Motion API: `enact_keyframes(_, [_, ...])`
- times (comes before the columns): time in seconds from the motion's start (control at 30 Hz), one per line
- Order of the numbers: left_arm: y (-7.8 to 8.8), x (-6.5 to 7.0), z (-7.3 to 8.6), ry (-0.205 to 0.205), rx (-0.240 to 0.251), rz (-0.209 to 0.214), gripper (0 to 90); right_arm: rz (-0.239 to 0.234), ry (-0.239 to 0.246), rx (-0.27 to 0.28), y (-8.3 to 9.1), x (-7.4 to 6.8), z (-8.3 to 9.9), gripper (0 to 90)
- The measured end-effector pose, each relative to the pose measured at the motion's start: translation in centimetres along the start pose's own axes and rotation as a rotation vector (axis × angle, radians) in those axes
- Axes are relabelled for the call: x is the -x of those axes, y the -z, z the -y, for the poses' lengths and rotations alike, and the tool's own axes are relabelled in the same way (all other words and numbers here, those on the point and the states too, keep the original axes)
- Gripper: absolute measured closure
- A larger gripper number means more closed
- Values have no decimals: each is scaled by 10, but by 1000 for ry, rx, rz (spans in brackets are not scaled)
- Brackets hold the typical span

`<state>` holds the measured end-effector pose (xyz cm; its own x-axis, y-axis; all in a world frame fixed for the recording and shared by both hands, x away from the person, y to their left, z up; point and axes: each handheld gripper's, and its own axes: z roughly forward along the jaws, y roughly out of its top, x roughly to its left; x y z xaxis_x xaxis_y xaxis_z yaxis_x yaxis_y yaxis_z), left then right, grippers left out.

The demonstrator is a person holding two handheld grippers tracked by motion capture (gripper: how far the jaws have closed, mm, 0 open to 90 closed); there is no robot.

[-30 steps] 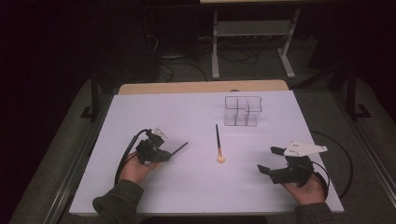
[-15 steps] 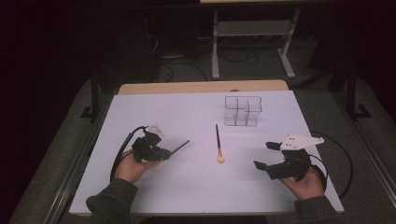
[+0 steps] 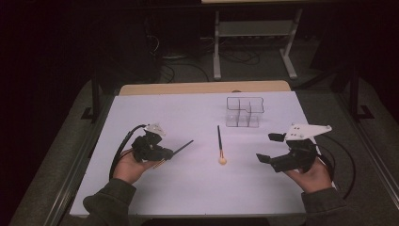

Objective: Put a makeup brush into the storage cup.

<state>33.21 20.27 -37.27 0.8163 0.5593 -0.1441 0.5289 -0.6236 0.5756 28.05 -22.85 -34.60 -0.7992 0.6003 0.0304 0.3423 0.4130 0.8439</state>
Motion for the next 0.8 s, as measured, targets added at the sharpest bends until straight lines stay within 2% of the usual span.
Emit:
enact_keyframes(0.07, [3,1,-2,-22,-9,4,833,-6,10,0,0,0,-5,164])
enact_keyframes(0.1, [3,3,-3,-16,3,8,833,-8,12,-4,0,0,-8,165])
enact_keyframes(0.13, [4,3,-4,-34,-5,9,833,-13,17,-7,0,-1,-11,165])
enact_keyframes(0.2, [5,8,-7,-22,13,16,833,-20,31,-12,-2,-2,-17,166])
enact_keyframes(0.23, [6,8,-8,-42,9,21,833,-29,39,-16,-3,-3,-20,167])
enact_keyframes(0.33, [7,14,-12,-69,7,32,833,-45,56,-31,-6,-5,-28,168])
enact_keyframes(0.57, [11,24,-18,-101,17,56,833,-85,93,-56,-17,-11,-47,170])
enact_keyframes(0.8, [13,34,-25,-137,27,72,833,-126,125,-92,-28,-17,-57,179])
